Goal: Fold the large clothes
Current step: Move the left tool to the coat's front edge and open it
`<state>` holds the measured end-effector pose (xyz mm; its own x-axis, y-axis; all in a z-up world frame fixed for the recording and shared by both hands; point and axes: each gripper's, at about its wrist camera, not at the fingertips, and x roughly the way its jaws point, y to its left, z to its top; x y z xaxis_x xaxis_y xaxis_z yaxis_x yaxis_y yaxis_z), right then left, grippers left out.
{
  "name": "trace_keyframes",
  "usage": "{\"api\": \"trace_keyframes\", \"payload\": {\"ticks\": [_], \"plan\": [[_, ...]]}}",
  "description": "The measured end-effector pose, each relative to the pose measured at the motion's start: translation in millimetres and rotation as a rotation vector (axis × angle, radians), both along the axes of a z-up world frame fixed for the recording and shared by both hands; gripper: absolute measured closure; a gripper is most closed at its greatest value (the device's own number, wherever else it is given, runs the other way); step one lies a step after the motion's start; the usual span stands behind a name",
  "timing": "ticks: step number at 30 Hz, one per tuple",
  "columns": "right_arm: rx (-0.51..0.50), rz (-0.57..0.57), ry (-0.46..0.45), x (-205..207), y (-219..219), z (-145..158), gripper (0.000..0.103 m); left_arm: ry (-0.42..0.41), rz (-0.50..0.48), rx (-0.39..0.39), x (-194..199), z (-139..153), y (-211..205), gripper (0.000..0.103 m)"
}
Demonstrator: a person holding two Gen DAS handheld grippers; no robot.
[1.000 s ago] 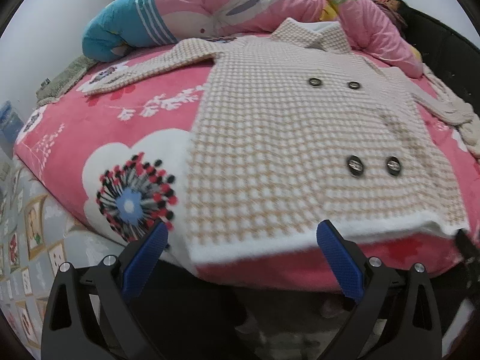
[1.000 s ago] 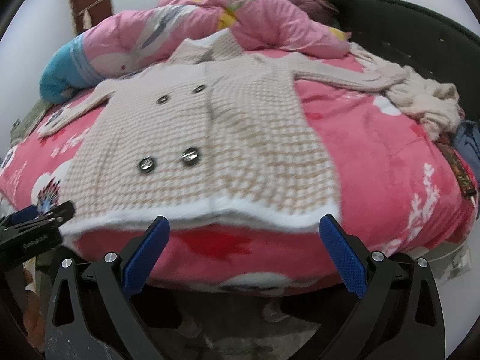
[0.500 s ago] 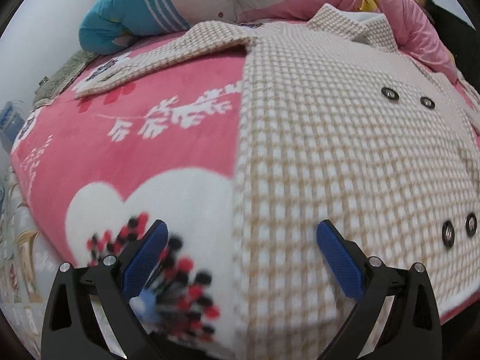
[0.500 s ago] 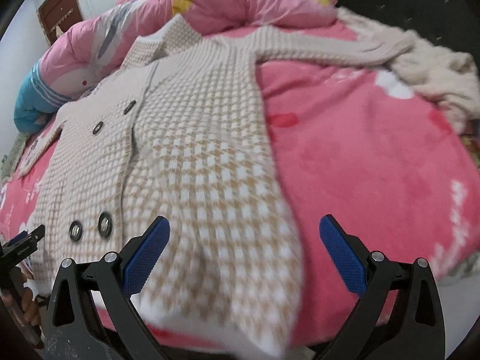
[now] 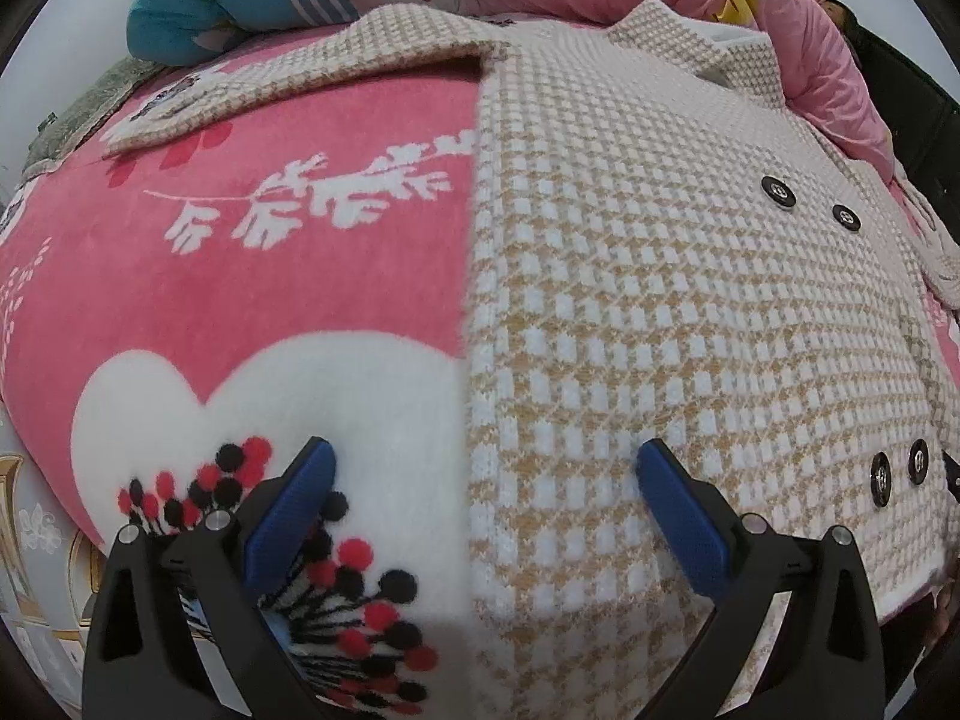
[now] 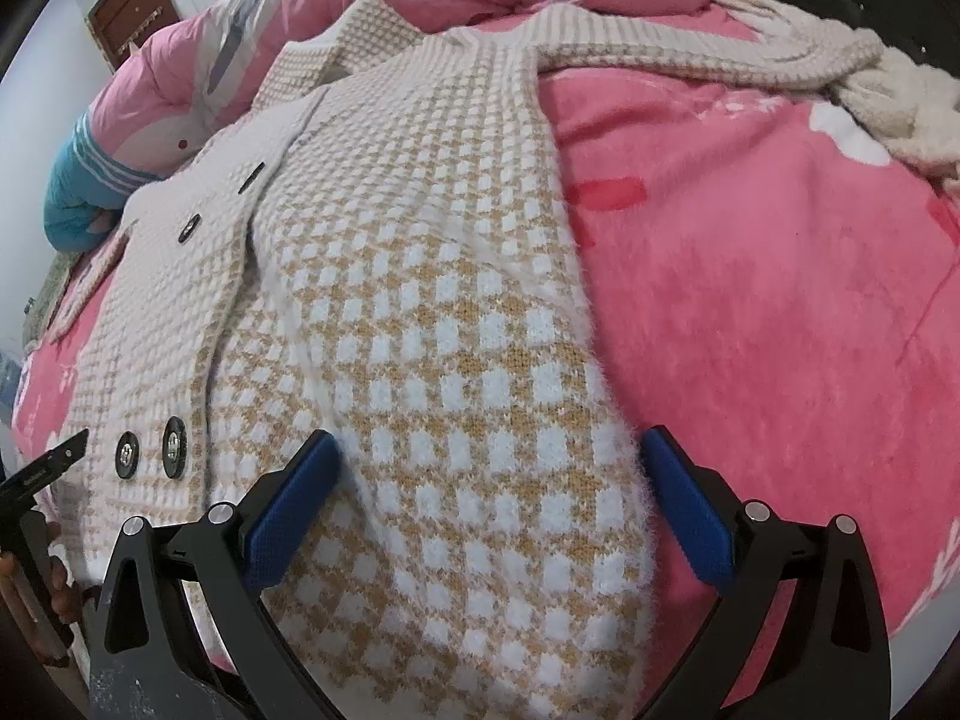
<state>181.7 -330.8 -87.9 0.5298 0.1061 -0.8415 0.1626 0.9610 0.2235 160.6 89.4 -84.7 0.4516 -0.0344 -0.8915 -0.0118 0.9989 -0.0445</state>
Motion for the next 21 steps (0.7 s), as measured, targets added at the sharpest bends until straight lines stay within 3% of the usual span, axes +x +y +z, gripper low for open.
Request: {"api": "trace_keyframes", "payload": {"ticks": [7,13,21], "plan": [[0.001,0.021,0.025,6,-4,8,0.007,-0.04,-0.023,0.016,-7,-1,-2,0.004],[0.008,0.033,0.021,12,-5,7,0.007,-0.05,-0.057,-0.016,-12,-1,7,0.004],[0.001,0.102,0.014,7,-11,30,0.007,-0.201,-0.104,-0.117,-39,15,18,0.004]]}}
